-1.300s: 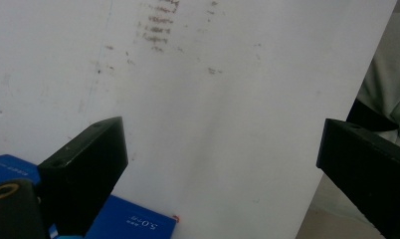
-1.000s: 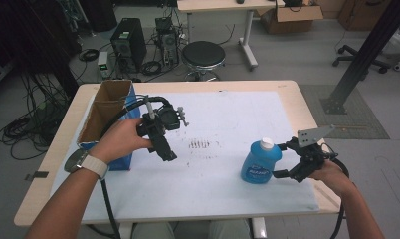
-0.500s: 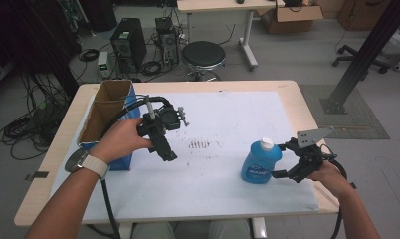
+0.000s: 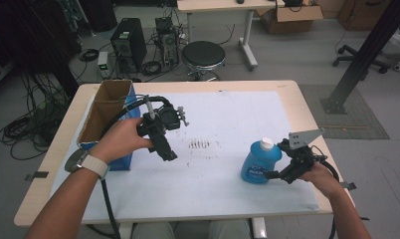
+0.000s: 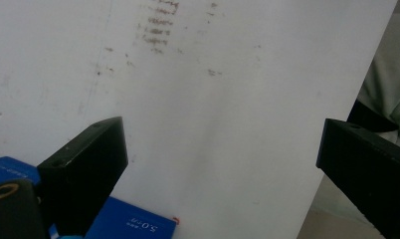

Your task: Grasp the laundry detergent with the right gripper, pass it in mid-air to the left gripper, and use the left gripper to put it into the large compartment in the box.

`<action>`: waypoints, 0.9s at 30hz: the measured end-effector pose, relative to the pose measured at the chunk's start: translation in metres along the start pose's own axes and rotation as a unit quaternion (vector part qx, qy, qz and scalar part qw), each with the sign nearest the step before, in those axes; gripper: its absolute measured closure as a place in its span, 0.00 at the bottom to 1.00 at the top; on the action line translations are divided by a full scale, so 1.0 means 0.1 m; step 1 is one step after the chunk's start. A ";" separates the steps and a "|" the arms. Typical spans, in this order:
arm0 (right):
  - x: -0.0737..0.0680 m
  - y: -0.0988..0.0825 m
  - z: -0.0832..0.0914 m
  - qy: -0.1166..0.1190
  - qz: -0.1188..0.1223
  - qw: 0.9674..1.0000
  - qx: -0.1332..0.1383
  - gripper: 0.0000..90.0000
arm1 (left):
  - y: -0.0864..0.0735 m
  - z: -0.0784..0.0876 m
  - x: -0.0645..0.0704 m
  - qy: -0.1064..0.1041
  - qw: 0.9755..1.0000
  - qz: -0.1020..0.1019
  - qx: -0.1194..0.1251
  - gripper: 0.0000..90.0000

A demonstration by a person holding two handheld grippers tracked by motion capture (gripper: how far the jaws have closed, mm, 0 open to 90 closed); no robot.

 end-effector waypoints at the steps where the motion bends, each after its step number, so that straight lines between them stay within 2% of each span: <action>1: 0.00 0.00 -0.02 0.000 0.001 1.000 0.000 0.09 | 0.00 0.00 0.00 0.000 1.000 -0.001 -0.001 0.07; 7: 0.01 0.04 -0.11 0.003 0.004 1.000 -0.001 0.09 | -0.01 0.00 0.00 0.001 1.000 -0.001 -0.002 0.07; 17: 0.02 0.04 -0.15 0.001 0.005 1.000 0.004 0.12 | -0.02 0.00 -0.01 0.004 1.000 0.001 -0.002 0.07; 22: 0.01 0.04 -0.14 0.008 0.010 1.000 0.010 0.24 | -0.02 0.01 -0.01 0.004 1.000 0.001 -0.001 0.07; 27: 0.00 0.04 -0.14 0.009 0.014 1.000 0.011 0.30 | -0.02 0.00 -0.01 0.005 1.000 0.001 -0.001 0.07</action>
Point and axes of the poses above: each handheld gripper's, and its own axes: z roughly backward along the jaws, y roughly out of its top, x roughly to its right, the point moved 7 cm from there along -z, roughly forward along the jaws, and after that the axes turned 14 degrees about y, right-handed, at the moved point
